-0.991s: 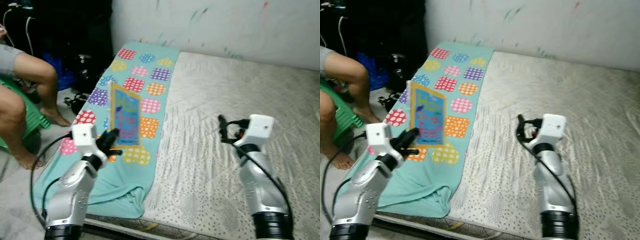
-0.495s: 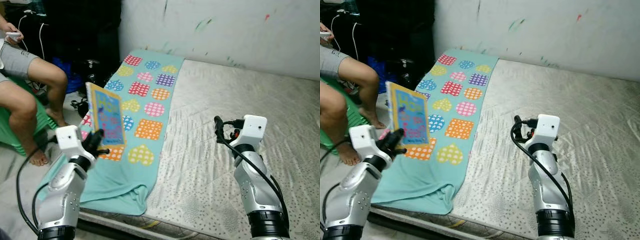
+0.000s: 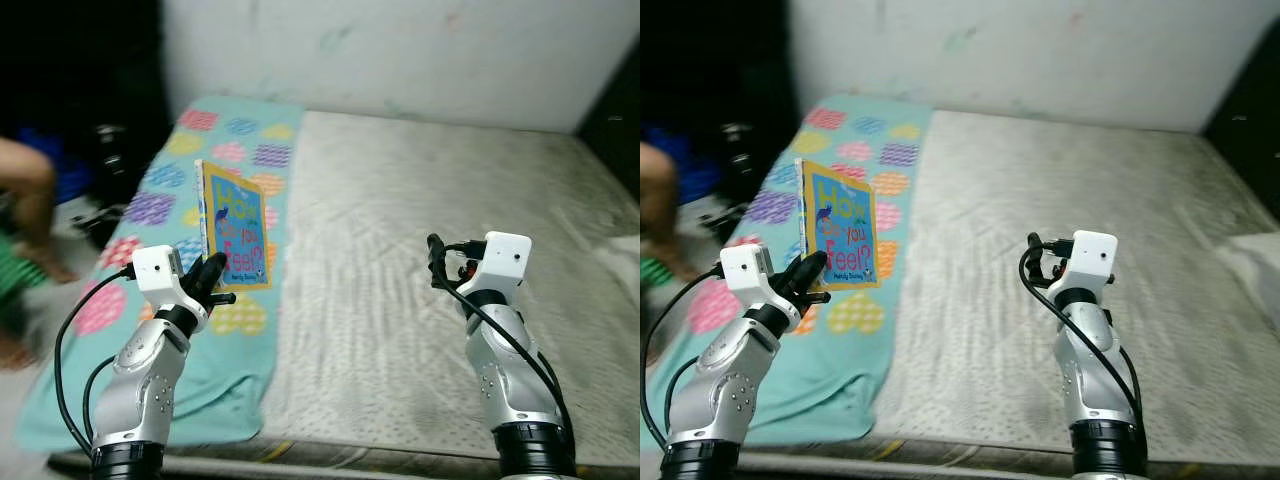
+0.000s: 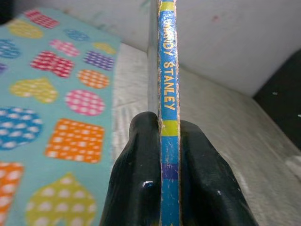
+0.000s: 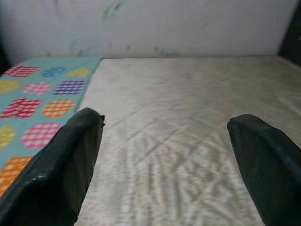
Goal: Clean up the room
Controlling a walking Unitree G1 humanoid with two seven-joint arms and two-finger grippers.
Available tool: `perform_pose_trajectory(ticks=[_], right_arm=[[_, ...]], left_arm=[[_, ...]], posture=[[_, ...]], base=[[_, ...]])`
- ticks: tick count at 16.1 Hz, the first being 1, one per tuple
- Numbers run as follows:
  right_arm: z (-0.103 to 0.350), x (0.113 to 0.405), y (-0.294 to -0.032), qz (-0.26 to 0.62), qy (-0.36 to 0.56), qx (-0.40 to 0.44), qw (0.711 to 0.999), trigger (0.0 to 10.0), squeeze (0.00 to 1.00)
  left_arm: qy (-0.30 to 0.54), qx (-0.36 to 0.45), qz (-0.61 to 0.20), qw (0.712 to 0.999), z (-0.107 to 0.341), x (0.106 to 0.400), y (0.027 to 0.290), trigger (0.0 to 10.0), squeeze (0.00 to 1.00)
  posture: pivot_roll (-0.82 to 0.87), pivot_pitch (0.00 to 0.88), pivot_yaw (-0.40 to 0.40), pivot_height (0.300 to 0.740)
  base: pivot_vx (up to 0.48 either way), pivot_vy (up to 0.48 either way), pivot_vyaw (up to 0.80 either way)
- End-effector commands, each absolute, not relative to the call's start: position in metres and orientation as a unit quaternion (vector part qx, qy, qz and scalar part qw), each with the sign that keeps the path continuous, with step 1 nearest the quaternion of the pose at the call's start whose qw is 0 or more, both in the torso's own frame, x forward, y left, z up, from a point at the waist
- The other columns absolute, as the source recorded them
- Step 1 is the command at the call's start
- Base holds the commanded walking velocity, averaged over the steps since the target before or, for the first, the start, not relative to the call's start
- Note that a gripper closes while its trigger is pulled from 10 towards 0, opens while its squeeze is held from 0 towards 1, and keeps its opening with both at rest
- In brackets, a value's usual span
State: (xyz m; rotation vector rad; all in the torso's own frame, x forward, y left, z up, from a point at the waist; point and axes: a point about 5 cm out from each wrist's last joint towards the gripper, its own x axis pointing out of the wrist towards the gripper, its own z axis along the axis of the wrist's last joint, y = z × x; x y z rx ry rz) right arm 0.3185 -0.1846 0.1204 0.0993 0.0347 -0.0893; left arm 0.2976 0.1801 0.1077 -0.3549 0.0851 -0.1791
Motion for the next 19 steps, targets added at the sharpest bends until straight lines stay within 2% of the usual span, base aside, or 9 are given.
perform_pose_trajectory(ticks=[1,13,16,19], right_arm=[[0.1269,0.3211,-0.1842,-0.043,0.006,0.047,0.998,10.0,0.00],[0.1290,0.3206,-0.1774,-0.031,0.000,0.042,0.999,10.0,0.00],[0.1296,0.3209,-0.1766,-0.030,-0.002,0.041,0.999,10.0,0.00],[0.1294,0.3211,-0.1756,-0.028,-0.002,0.040,0.999,10.0,0.00]], left_arm=[[0.018,-0.174,-0.103,0.979,0.1181,0.3015,0.1762,10.0,0.00],[0.024,-0.177,-0.099,0.979,0.1137,0.2986,0.1753,10.0,0.00],[0.023,-0.177,-0.094,0.979,0.1134,0.2982,0.1759,10.0,0.00],[0.021,-0.174,-0.093,0.980,0.1136,0.2985,0.1761,10.0,0.00]], posture=[[-0.03,0.000,-0.057,0.740],[-0.03,0.000,-0.059,0.740],[-0.03,0.000,-0.059,0.740],[-0.03,0.000,-0.060,0.740]], base=[[0.000,-0.382,-0.70],[0.000,-0.339,-0.04],[0.000,0.000,-0.67],[0.000,0.000,0.00]])
